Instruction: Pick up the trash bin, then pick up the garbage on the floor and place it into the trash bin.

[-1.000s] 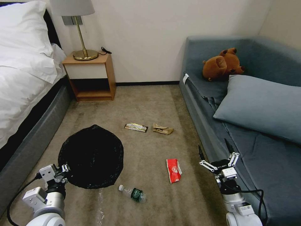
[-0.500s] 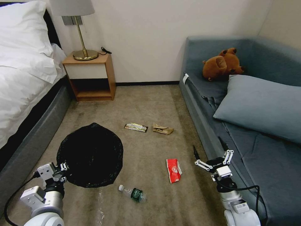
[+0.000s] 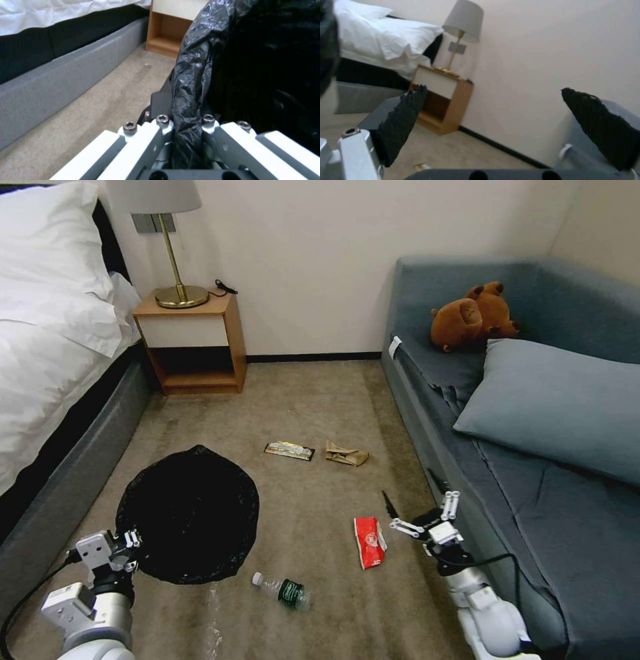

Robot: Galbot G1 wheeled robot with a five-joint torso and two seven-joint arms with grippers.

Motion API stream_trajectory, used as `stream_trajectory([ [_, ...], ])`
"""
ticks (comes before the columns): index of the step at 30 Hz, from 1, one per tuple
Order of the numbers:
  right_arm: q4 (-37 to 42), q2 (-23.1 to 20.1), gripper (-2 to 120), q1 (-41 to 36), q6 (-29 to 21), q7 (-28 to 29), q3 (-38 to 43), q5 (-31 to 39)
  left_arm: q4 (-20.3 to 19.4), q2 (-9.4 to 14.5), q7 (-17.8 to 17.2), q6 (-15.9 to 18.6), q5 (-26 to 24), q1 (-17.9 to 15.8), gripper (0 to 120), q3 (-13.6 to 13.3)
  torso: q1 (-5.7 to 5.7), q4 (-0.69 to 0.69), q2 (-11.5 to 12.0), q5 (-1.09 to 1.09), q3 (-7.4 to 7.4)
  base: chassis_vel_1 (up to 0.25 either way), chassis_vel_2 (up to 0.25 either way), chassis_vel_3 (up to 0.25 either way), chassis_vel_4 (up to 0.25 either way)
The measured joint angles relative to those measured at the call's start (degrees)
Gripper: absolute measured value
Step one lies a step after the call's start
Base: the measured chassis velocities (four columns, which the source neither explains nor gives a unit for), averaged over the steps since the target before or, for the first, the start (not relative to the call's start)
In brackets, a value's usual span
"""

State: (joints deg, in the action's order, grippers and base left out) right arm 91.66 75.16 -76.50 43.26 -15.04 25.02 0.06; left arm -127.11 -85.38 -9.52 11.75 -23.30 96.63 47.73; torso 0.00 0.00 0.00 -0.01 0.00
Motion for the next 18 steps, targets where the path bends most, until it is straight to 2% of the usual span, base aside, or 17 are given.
stream_trajectory([
  [5,-3.82,-2.31,100,2.9,-1.44,-0.32,-5.24,2.7,-0.18,-0.36,0.0,0.01,-0.1,-0.47,1,0.2,0.0,0.0,0.0,0.01,0.0,0.0,0.0,0.0,0.0],
  [8,-7.43,-5.81,100,6.56,-2.73,-1.33,-11.4,5.37,-0.19,-0.59,-0.04,0.23,-0.17,-1.27,1,0.64,0.0,-0.01,0.0,0.02,0.0,0.0,0.0,0.0,0.0],
  [11,-8.76,-7.2,100,8.02,-3.45,-1.35,-13.9,6.16,-0.09,-0.77,-0.23,0.46,-0.02,-1.79,1,0.73,0.0,0.0,0.0,0.0,0.0,0.0,0.0,0.0,0.0],
  [14,-11.45,-10.22,100,11.67,-5.3,-1.35,-20.8,7.38,0.78,-1.51,-0.35,1.23,1.1,-3.2,1,0.51,0.0,0.0,0.0,0.0,0.0,0.0,0.0,0.0,0.0],
  [18,-13.13,-11.77,100,14.37,-6.2,-1.0,-25.99,7.37,1.57,-1.97,-0.34,1.68,2.12,-4.5,1,0.08,0.0,0.0,0.0,0.01,0.0,0.0,0.0,0.0,0.0],
])
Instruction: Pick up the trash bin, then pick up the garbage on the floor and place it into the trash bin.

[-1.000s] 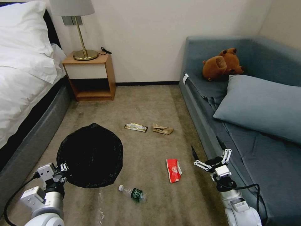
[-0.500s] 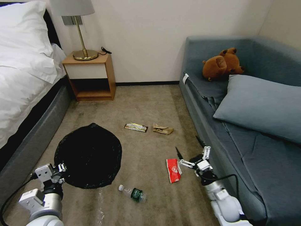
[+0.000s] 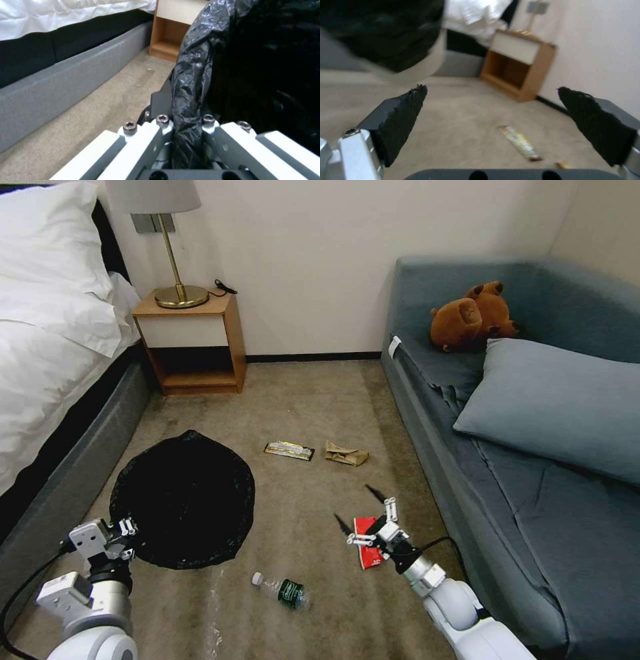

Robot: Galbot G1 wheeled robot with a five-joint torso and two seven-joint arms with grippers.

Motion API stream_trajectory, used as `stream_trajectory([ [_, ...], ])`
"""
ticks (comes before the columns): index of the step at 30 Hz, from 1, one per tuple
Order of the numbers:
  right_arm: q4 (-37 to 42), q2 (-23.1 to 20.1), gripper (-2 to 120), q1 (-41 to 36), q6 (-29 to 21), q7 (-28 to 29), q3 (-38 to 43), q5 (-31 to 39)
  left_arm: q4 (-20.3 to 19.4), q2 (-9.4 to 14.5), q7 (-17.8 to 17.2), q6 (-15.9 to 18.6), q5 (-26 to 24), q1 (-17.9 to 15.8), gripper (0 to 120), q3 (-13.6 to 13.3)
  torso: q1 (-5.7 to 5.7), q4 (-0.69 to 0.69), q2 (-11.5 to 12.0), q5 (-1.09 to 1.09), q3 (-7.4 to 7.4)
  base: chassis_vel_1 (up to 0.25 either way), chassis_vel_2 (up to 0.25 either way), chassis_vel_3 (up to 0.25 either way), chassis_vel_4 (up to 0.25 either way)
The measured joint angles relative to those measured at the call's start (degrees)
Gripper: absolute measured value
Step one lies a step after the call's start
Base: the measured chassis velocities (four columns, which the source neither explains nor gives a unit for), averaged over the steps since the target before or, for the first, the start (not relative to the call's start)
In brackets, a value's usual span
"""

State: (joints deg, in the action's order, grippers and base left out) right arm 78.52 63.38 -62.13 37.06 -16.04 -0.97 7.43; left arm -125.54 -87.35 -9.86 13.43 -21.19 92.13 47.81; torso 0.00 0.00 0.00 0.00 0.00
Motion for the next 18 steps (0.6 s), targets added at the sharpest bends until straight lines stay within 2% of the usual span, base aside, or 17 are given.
stream_trajectory([
  [2,-1.04,-0.74,100,1.53,-0.34,0.65,-3.14,-0.18,0.54,-0.18,0.01,0.21,0.64,-0.72,1,-0.28,0.0,0.0,0.0,0.0,0.0,0.0,0.0,0.0,0.0],
  [4,-3.69,-1.78,100,4.43,-1.01,3.88,-10.51,-1.06,1.3,-0.45,0.01,0.66,1.49,-2.03,1,-0.81,0.0,0.0,0.0,0.0,0.0,0.0,0.0,0.0,0.0],
  [6,-3.69,-1.78,100,4.43,-1.01,3.88,-10.51,-1.06,1.3,-0.45,0.01,0.66,1.49,-2.03,1,-0.81,0.0,0.0,0.0,0.0,0.0,0.0,0.0,0.0,0.0],
  [7,-5.75,-1.45,100,6.02,-1.62,6.96,-15.01,-1.23,1.78,-0.7,0.0,0.91,1.86,-2.85,1,-1.06,0.0,0.01,0.0,-0.01,0.0,0.0,0.0,0.0,0.0],
  [10,-8.21,0.22,100,7.73,-2.44,9.13,-19.26,-1.45,2.6,-1.09,0.01,0.98,2.24,-3.57,1,-1.23,0.0,0.0,0.0,0.01,0.0,0.0,0.0,0.0,0.0],
  [18,-14.44,3.59,100,10.9,-2.02,9.62,-26.85,-0.8,3.98,-1.89,0.08,0.94,3.04,-3.97,1,-1.23,0.0,0.0,0.0,0.01,0.0,0.0,0.0,0.0,0.0],
])
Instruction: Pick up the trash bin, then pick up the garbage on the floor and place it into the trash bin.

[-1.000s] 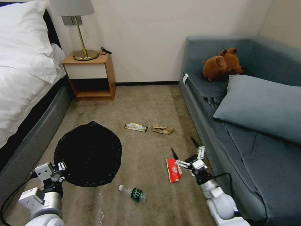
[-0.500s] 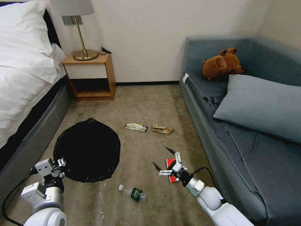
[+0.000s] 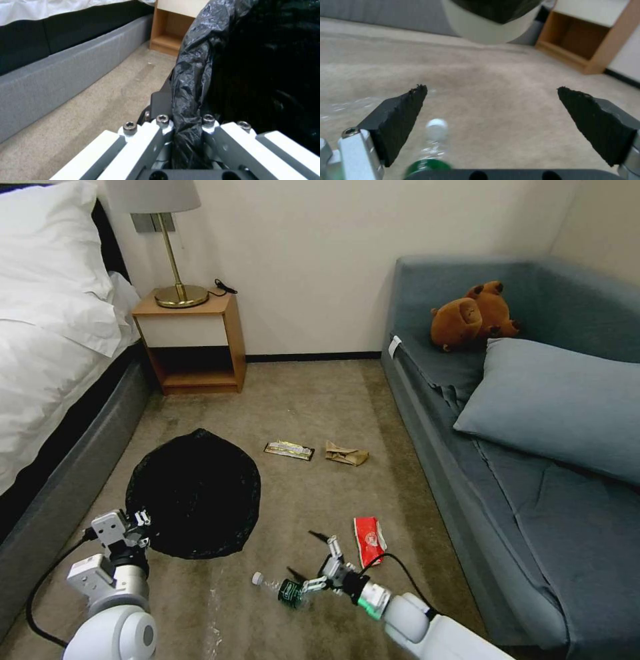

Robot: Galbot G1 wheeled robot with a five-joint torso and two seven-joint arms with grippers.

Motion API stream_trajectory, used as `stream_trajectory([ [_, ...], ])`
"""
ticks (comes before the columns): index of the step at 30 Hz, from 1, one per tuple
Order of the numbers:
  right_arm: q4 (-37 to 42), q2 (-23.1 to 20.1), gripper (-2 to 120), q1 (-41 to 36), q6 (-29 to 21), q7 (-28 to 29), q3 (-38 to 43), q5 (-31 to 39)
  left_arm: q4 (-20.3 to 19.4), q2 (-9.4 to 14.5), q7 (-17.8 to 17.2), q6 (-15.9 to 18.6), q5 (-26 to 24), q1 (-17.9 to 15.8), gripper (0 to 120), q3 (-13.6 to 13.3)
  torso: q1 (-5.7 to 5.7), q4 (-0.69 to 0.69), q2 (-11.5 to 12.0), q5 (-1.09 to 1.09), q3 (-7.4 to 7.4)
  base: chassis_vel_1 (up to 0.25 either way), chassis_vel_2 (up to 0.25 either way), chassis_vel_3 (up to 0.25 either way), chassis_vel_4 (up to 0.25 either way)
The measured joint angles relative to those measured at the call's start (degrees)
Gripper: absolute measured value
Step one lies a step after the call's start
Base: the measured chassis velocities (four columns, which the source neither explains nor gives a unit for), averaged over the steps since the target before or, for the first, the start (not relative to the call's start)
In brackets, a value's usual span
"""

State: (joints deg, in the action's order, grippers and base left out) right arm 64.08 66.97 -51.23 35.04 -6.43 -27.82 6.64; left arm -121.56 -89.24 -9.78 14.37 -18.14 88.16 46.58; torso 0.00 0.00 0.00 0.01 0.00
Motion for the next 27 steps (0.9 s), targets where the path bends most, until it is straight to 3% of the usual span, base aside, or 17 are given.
stream_trajectory([
  [8,-0.59,-0.54,100,3.27,-2.87,-0.34,-10.06,8.07,1.37,-1.37,0.28,-0.88,1.7,0.15,1,-0.41,0.0,-0.01,0.0,-0.02,0.0,0.0,0.0,0.0,0.0],
  [19,-3.01,-4.03,100,10.74,-2.75,-3.05,-19.77,11.65,1.25,-2.88,0.47,-1.89,3.86,1.22,1,-0.69,0.0,0.01,0.0,-0.02,0.0,0.0,0.0,0.0,0.0],
  [27,-6.17,-1.14,100,13.95,-1.86,-6.46,-23.46,13.17,1.53,-2.99,0.7,-2.84,5.01,2.56,1,-0.92,0.0,-0.01,0.0,0.0,0.0,0.0,0.0,0.0,0.0],
])
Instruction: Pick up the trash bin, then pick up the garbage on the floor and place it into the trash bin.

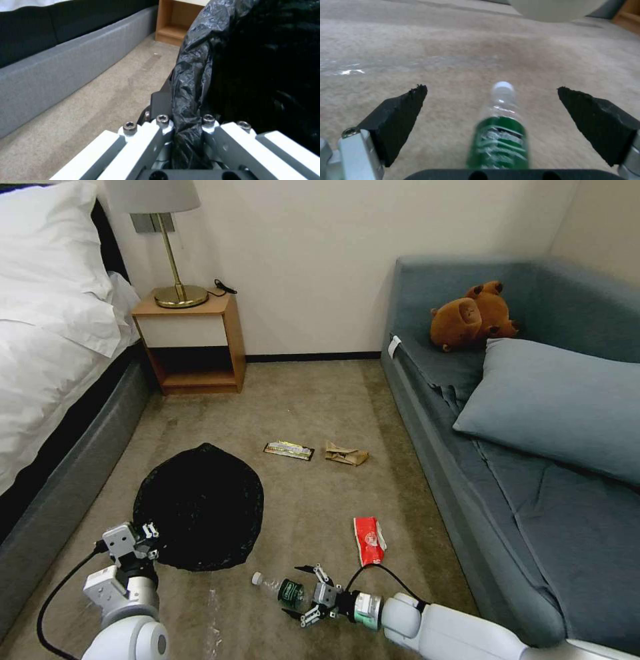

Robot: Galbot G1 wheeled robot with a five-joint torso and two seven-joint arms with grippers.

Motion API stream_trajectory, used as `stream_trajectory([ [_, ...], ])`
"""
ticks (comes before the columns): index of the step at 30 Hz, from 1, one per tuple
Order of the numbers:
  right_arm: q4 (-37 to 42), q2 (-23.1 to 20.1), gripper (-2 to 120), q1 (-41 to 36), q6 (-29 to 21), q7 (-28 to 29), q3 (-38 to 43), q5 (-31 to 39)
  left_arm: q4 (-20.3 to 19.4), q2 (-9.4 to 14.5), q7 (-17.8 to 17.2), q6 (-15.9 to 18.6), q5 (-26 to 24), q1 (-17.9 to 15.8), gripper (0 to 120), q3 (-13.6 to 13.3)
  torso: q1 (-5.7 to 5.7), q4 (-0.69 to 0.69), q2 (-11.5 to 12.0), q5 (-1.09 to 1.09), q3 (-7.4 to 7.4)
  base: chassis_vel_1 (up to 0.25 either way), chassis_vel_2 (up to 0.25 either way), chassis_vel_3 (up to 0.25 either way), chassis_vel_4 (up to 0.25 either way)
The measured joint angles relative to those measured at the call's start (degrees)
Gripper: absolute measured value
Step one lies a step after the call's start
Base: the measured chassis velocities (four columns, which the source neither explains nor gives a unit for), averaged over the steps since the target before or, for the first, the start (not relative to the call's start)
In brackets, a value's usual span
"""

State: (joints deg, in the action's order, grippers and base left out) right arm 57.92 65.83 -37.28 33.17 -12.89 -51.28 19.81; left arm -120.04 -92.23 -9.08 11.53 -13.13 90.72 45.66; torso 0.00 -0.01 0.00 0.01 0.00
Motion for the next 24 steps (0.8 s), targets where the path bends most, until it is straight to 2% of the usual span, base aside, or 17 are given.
stream_trajectory([
  [7,-3.34,3.58,100,1.3,0.88,-2.58,-2.51,1.81,-0.62,0.02,-0.01,-0.35,0.36,0.84,1,0.22,0.0,0.0,0.0,-0.01,0.0,0.0,0.0,0.0,0.0],
  [10,-7.26,5.77,100,1.45,2.19,-4.41,-2.85,1.87,-0.52,0.04,0.0,-0.9,0.61,1.46,1,0.2,0.0,0.0,0.0,0.0,0.0,0.0,0.0,0.0,0.0],
  [16,-12.85,7.36,100,1.39,4.06,-6.38,-1.65,1.74,-0.45,0.06,0.05,-1.24,0.61,1.87,1,0.24,-0.01,0.01,0.0,-0.01,0.0,0.0,0.0,0.0,0.0],
  [24,-16.3,8.35,100,2.32,4.61,-8.02,-0.76,2.0,-0.3,0.08,0.06,-1.28,0.74,1.89,1,0.22,0.0,0.01,0.0,-0.01,0.0,0.0,0.0,0.0,0.0],
])
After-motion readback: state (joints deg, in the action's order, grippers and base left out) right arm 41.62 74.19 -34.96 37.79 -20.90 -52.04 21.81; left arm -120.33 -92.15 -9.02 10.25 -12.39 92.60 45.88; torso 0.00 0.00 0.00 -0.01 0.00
